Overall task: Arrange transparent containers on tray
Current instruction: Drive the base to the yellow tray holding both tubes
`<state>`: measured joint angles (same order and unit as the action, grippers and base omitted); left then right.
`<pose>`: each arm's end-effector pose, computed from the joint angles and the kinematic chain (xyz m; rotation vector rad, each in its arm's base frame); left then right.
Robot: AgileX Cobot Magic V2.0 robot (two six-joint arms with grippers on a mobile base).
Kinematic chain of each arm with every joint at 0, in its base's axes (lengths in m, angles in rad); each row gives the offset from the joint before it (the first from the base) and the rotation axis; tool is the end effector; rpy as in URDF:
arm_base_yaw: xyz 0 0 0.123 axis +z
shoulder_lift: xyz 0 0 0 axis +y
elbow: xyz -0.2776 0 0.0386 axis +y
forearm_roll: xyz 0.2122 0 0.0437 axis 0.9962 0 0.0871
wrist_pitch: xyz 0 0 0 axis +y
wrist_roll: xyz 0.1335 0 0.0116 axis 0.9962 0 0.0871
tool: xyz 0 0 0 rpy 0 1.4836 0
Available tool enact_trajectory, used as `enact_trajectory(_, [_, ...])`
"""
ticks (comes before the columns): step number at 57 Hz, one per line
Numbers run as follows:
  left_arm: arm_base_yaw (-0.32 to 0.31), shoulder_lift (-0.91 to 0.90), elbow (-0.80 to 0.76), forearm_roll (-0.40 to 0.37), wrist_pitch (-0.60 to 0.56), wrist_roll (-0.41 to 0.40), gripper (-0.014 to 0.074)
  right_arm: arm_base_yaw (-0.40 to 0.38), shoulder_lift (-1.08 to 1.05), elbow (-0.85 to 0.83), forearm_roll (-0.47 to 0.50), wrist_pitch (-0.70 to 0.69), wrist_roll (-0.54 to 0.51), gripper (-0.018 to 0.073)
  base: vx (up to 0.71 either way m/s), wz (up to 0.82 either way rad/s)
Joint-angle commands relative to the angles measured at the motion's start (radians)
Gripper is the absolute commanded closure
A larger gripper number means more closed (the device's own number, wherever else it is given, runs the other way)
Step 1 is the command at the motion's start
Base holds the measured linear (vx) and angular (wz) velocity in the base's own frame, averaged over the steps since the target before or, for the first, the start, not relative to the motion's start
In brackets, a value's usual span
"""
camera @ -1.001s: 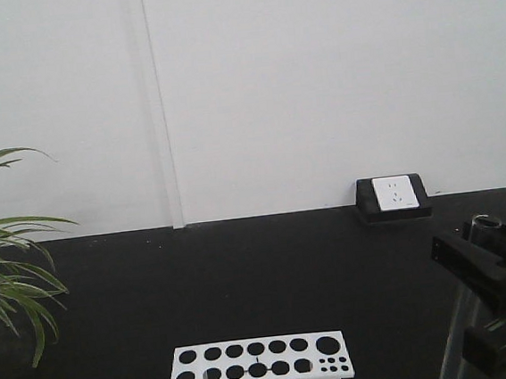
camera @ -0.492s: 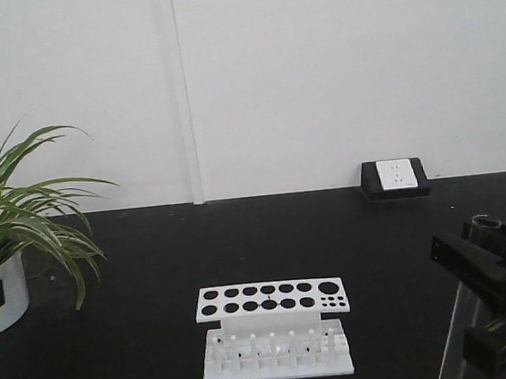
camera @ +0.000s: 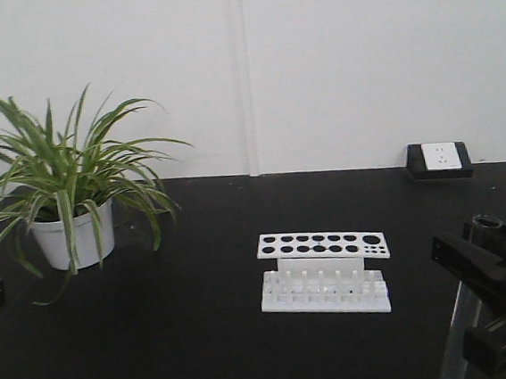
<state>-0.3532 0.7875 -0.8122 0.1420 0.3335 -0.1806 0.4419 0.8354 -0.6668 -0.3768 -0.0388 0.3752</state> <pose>0.1646 -0.0541 0.3668 0.2414 1.7794 -0.2451 0.1734 0.0841 0.3561 -0.3686 1.5852 0.3512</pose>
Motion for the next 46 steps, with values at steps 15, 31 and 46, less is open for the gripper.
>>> enact_trajectory(15, [-0.005, -0.006, -0.025, -0.003, -0.082, 0.000, 0.0602, -0.002, -0.010, -0.030, 0.000, -0.079, -0.005, 0.0571, -0.30, 0.38])
enact_trajectory(31, [-0.005, -0.006, -0.025, -0.003, -0.082, 0.000, 0.0602, -0.002, -0.010, -0.030, 0.000, -0.079, -0.005, 0.0571, -0.31, 0.40])
enact_trajectory(46, [-0.005, -0.006, -0.025, -0.003, -0.082, 0.000, 0.0602, -0.002, -0.010, -0.030, 0.001, -0.079, -0.005, 0.0571, -0.31, 0.38])
